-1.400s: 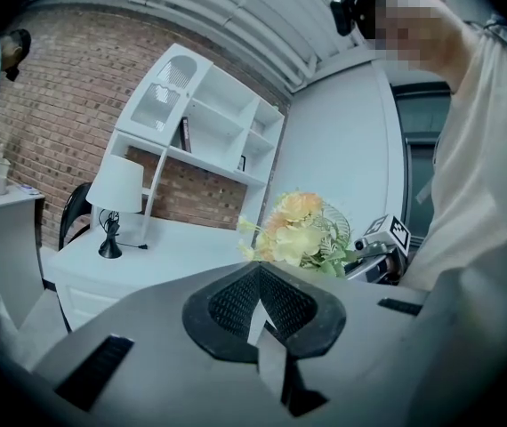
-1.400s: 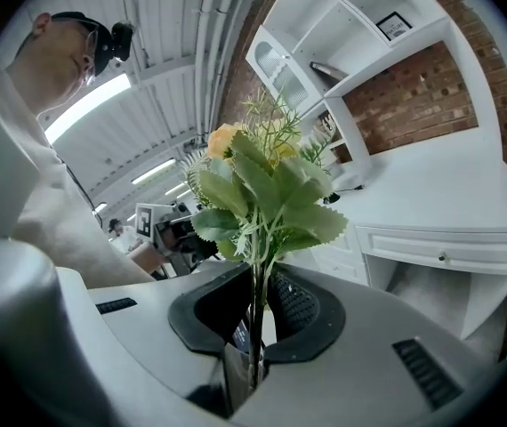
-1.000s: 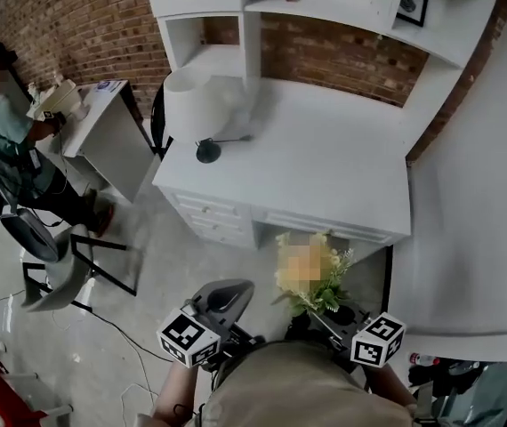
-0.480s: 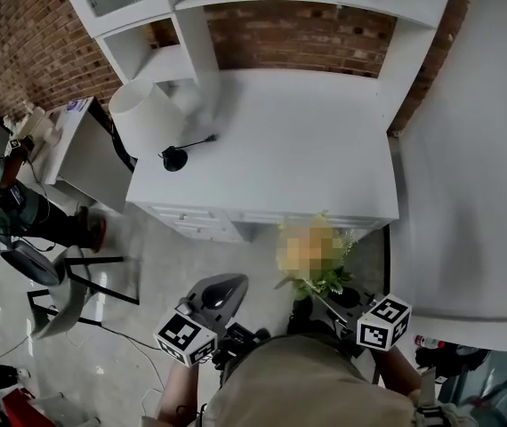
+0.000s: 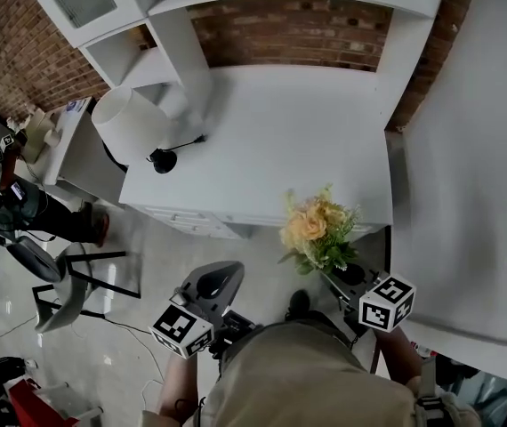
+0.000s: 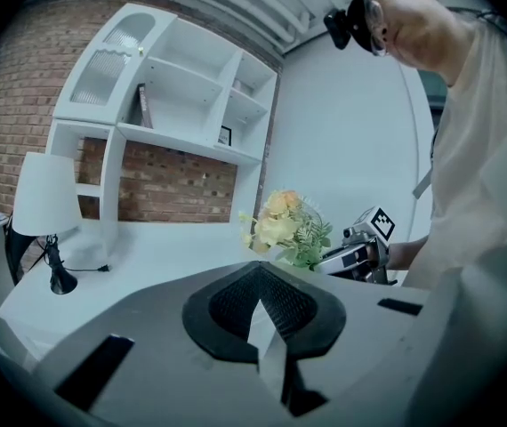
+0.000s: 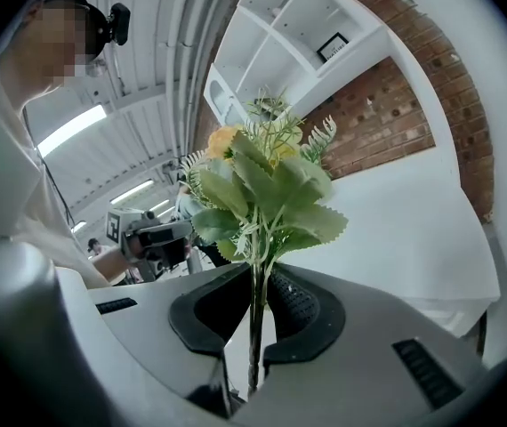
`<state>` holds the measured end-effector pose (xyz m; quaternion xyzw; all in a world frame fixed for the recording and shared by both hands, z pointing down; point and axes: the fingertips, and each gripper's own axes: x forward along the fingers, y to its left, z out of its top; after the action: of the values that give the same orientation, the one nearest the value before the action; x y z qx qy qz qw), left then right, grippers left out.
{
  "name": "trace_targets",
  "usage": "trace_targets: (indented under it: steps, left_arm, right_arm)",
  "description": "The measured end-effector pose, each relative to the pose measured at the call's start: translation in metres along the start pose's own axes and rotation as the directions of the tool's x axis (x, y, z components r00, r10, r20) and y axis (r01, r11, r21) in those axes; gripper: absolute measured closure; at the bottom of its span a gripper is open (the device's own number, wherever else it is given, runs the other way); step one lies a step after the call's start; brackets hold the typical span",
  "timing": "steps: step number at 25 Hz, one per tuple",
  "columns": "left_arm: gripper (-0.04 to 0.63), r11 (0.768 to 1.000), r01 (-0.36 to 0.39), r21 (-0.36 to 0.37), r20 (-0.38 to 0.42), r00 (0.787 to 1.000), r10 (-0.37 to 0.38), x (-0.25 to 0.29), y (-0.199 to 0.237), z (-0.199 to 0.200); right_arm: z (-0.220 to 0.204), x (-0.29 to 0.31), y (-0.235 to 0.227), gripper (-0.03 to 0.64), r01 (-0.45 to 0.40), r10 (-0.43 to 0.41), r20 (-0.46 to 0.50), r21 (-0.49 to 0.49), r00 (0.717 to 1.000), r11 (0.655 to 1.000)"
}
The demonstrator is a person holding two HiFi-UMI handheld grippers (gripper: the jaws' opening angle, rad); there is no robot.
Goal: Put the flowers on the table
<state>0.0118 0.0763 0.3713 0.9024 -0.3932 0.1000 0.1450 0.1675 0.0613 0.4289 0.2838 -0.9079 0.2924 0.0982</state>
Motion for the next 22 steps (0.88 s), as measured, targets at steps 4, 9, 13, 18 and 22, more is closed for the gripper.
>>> trace_targets:
  steps: [4,9,13,18,22]
  left_arm:
    - [0.588,0.999,-0.033,0.017,0.015,0.999,0.032,0.032,0.004,0.021]
    - [0.588,0.998,-0.055,0.027,0.015,0.998,0.054,0.044,-0.001,0.032]
    - [0.588,0.997,-0.069,0.022,0.008,0.998,0.069,0.043,-0.003,0.031]
    - [0.588,0.998,-0.061,0.016,0.014,0.998,0.061,0.041,-0.004,0.034]
    - [0.588,0.996,-0.049,0.076,0.000,0.999,0.049,0.051,-0.006,0.037]
  right_arm:
    - [0.025,-0.004,-0.038,0.560,-0.012,0.012,0.011,-0.022,1.000,1.000]
    - [0.042,-0.008,-0.060,0.560,-0.003,0.004,0.014,-0.031,1.000,1.000]
    - [0.047,-0.005,-0.067,0.560,-0.012,0.013,0.030,-0.031,0.999,0.999]
    - [0.058,-0.003,-0.064,0.560,-0.029,0.030,0.068,-0.014,0.997,0.999]
    - [0.058,-0.003,-0.063,0.560,-0.039,0.042,0.056,-0.049,0.998,0.998]
